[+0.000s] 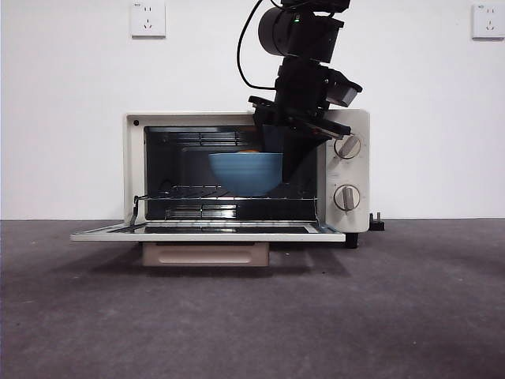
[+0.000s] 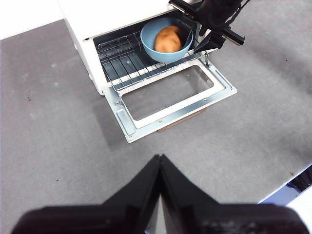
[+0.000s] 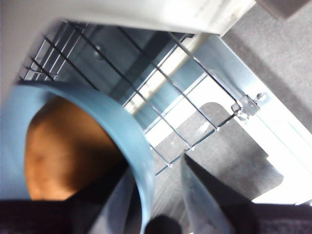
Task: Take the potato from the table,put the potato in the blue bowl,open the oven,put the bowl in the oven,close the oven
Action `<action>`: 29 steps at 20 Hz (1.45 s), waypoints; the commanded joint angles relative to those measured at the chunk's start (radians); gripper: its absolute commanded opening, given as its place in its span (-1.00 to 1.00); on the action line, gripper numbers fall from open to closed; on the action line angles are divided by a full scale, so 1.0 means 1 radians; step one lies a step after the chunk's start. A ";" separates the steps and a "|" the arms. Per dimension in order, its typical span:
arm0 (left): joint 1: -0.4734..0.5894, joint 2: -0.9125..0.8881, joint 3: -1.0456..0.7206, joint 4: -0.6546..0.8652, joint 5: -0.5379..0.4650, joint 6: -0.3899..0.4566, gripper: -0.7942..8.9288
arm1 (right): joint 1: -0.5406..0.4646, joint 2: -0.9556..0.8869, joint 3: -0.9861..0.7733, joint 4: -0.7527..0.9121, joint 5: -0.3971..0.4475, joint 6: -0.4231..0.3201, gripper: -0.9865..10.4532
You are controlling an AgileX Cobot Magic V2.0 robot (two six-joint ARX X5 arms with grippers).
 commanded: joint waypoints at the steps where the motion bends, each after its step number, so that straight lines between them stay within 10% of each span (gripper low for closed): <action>1: -0.003 -0.003 -0.005 0.005 0.001 0.010 -0.85 | 0.009 0.021 0.016 0.006 0.017 -0.010 -0.53; 19: -0.003 -0.003 -0.005 0.005 0.000 0.012 -0.85 | 0.021 0.021 0.182 -0.131 0.071 -0.059 -0.54; 23: -0.003 0.001 -0.005 0.005 0.000 0.013 -0.85 | 0.027 0.021 0.297 -0.263 0.134 -0.224 -0.56; 29: -0.003 0.010 -0.005 0.005 0.000 0.015 -0.85 | 0.087 -0.068 0.447 -0.300 0.234 -0.766 -0.84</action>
